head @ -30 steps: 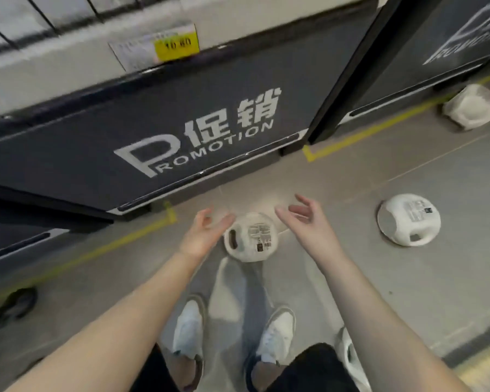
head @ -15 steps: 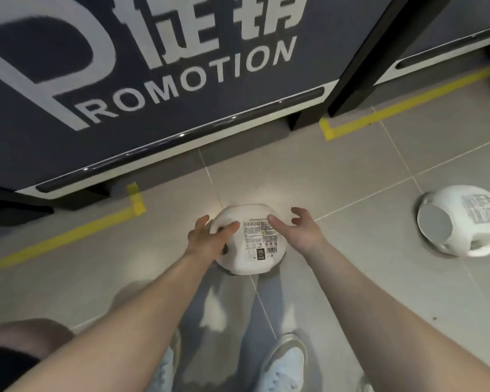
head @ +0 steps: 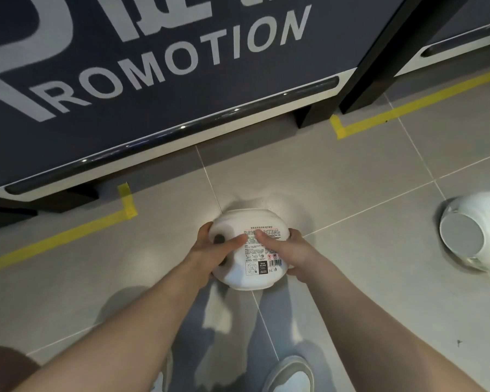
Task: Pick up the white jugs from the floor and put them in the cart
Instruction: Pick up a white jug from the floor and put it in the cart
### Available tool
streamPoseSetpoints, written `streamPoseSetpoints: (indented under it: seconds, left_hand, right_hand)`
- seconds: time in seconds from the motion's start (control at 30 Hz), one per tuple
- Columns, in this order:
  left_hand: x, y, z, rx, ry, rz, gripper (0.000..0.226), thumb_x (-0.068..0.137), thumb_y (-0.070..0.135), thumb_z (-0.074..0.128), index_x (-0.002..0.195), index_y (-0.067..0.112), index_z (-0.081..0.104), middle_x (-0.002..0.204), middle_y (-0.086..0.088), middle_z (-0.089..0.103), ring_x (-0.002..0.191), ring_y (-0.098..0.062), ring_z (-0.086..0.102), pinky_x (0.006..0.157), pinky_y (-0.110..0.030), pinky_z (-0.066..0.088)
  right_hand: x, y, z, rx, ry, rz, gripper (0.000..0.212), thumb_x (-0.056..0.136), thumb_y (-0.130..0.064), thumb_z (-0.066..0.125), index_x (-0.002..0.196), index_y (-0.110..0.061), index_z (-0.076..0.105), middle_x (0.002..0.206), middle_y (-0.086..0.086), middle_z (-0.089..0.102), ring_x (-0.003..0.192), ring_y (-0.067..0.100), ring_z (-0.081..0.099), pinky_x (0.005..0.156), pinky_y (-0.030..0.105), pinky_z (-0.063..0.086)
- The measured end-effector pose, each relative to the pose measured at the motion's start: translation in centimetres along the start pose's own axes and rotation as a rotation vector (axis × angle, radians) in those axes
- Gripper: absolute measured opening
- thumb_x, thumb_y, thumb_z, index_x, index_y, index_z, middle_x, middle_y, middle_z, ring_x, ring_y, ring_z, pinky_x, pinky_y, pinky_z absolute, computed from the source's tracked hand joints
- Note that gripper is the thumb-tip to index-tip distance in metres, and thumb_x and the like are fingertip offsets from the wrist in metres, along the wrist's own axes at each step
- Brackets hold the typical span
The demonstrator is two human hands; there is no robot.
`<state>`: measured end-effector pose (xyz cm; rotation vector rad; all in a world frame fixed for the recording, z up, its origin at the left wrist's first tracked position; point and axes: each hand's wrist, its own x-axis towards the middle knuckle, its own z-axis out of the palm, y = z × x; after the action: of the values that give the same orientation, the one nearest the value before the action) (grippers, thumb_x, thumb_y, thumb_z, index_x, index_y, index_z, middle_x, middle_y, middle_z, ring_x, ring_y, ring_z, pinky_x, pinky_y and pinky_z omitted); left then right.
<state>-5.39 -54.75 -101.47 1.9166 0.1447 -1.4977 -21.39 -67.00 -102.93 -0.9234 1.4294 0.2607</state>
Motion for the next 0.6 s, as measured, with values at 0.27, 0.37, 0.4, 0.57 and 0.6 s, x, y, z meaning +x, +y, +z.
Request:
streamPoseSetpoints:
  seconds: [0.27, 0.37, 0.4, 0.57, 0.6]
  left_hand:
    - [-2.8, 2.3, -0.4, 0.012, -0.009, 0.282, 0.090, 0.072, 0.007, 0.093, 0.144, 0.026, 0.042, 0.121, 0.002, 0.067, 0.107, -0.008, 0.067, 0.080, -0.020, 0.058]
    - [-7.4, 5.6, -0.6, 0.019, -0.056, 0.382, 0.095, 0.068, 0.006, 0.094, 0.145, 0.028, 0.043, 0.128, 0.003, 0.064, 0.110, -0.004, 0.064, 0.075, -0.015, 0.058]
    - [-9.4, 6.7, -0.5, -0.005, -0.071, 0.412, 0.098, 0.065, 0.007, 0.094, 0.146, 0.026, 0.042, 0.126, 0.004, 0.063, 0.107, -0.002, 0.064, 0.073, -0.015, 0.057]
    - [-20.9, 12.2, -1.2, 0.044, -0.117, 0.562, 0.107, 0.061, 0.021, 0.093, 0.151, 0.030, 0.035, 0.130, 0.010, 0.061, 0.107, 0.016, 0.062, 0.097, -0.017, 0.055]
    - [-23.6, 13.5, -1.6, 0.090, -0.125, 0.594, 0.106, 0.063, 0.024, 0.094, 0.150, 0.034, 0.034, 0.133, 0.011, 0.059, 0.113, 0.014, 0.060, 0.099, -0.017, 0.054]
  right_hand:
    - [-3.8, 0.7, 1.3, 0.299, 0.028, -0.161, 0.099, 0.043, -0.046, 0.106, 0.126, -0.009, 0.067, 0.110, 0.011, 0.081, 0.099, 0.026, 0.080, 0.087, 0.050, 0.066]
    - [-8.2, -1.7, -0.1, 0.278, 0.084, -0.288, 0.099, 0.043, -0.049, 0.102, 0.126, -0.008, 0.068, 0.110, 0.008, 0.082, 0.101, 0.024, 0.080, 0.091, 0.049, 0.065]
    - [-10.1, -2.8, -0.9, 0.253, 0.102, -0.328, 0.101, 0.042, -0.051, 0.102, 0.126, -0.008, 0.067, 0.111, 0.007, 0.081, 0.102, 0.023, 0.080, 0.091, 0.048, 0.065]
    - [-21.8, -8.1, -4.0, 0.222, 0.158, -0.457, 0.112, 0.042, -0.045, 0.102, 0.136, -0.016, 0.048, 0.123, 0.003, 0.074, 0.109, 0.018, 0.076, 0.091, 0.044, 0.064]
    - [-24.6, -9.0, -4.4, 0.223, 0.158, -0.473, 0.114, 0.045, -0.042, 0.102, 0.140, -0.016, 0.044, 0.125, 0.003, 0.072, 0.111, 0.018, 0.075, 0.092, 0.045, 0.064]
